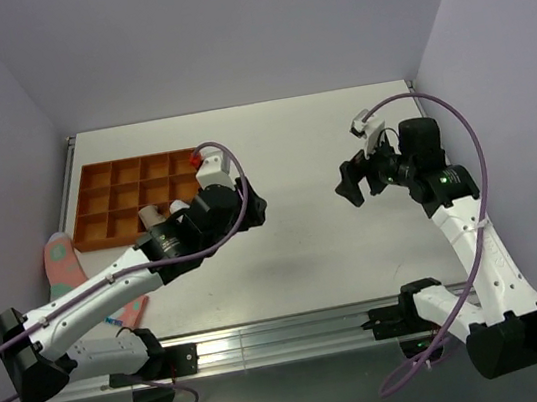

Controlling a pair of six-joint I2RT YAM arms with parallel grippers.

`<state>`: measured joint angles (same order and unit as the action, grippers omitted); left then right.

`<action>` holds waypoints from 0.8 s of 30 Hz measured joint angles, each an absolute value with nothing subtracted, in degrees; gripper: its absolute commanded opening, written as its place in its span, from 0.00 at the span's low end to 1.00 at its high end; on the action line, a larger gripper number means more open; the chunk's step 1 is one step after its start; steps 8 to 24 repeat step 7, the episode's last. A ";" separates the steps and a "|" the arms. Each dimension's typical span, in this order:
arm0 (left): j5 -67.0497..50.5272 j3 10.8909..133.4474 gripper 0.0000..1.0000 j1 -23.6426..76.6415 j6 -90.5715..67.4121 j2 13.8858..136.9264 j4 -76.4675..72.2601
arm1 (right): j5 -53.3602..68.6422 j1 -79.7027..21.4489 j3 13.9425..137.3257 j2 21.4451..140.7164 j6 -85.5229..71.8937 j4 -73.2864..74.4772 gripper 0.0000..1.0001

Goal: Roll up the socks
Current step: Reset both arms

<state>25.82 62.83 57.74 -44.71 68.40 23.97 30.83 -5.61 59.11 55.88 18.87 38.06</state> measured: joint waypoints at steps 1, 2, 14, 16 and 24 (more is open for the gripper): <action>26.26 62.83 0.61 58.04 -44.86 68.55 23.57 | 30.94 -5.61 59.00 55.44 18.76 37.95 1.00; 26.81 62.83 0.61 58.37 -44.99 68.75 23.16 | 31.00 -5.58 58.81 54.98 18.61 37.71 1.00; 27.59 62.83 0.61 59.46 -45.78 69.36 21.91 | 31.11 -5.58 58.72 53.91 18.22 37.58 1.00; 27.59 62.83 0.61 59.46 -45.78 69.36 21.91 | 31.11 -5.58 58.72 53.91 18.22 37.58 1.00; 27.59 62.83 0.61 59.46 -45.78 69.36 21.91 | 31.11 -5.58 58.72 53.91 18.22 37.58 1.00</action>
